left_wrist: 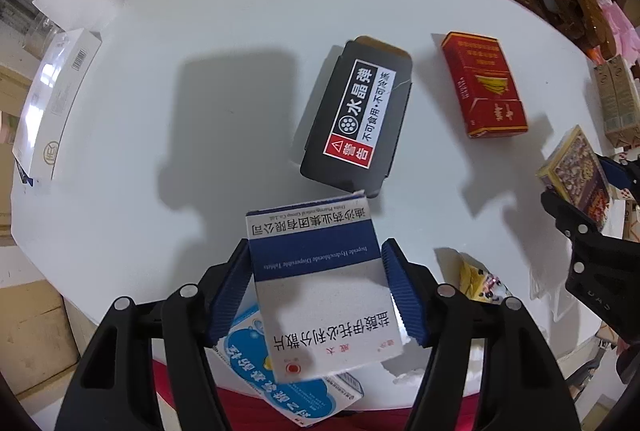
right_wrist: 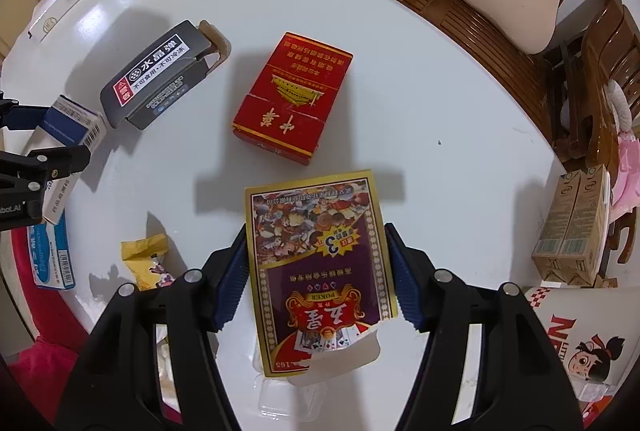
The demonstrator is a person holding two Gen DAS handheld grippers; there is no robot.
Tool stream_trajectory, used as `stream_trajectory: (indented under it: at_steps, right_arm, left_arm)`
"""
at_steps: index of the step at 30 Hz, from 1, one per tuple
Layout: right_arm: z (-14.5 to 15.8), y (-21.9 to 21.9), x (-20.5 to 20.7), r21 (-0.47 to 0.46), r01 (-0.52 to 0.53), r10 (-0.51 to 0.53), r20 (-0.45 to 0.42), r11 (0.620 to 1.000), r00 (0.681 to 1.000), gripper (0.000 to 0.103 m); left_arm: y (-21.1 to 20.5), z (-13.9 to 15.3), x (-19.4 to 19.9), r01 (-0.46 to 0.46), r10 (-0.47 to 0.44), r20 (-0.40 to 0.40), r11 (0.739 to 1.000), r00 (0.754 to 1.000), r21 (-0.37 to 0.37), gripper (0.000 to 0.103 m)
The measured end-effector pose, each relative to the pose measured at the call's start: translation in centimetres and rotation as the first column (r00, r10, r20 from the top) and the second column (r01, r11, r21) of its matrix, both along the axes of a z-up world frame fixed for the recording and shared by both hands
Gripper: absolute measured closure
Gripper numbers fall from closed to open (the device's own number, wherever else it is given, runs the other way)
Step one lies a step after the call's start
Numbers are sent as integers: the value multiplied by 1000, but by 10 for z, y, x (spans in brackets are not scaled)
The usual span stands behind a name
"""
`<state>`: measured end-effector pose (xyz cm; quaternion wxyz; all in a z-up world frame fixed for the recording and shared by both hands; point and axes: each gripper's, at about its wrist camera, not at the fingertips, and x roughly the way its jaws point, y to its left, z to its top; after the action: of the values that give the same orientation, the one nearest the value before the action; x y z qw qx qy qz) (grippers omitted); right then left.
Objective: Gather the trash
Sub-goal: 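Grasp the white-blue medicine box with left tool while right tool grasps gold card box, then carry both held boxes down into the white plastic bag under the table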
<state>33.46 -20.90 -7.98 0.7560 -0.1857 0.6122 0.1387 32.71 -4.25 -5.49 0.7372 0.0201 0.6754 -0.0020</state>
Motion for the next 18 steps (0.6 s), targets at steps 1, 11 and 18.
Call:
stream_trajectory:
  at_steps: [1,11,18]
  right_arm:
    - [2,1,-1,1,1,-1,3,1000,1000,41]
    - [26,8,-13,11,9,-9,49,1000,999,41]
    - [60,27,-42,14,-10,9,94,1000,996,41]
  left_arm:
    - [-2,3,-1,6,-6,7,1000,1000,-1,40]
    - [9,22,-32,47,-47,48,999,998,-9,40]
    - [6,35,-50,86,-83,96,996,992,-21,40]
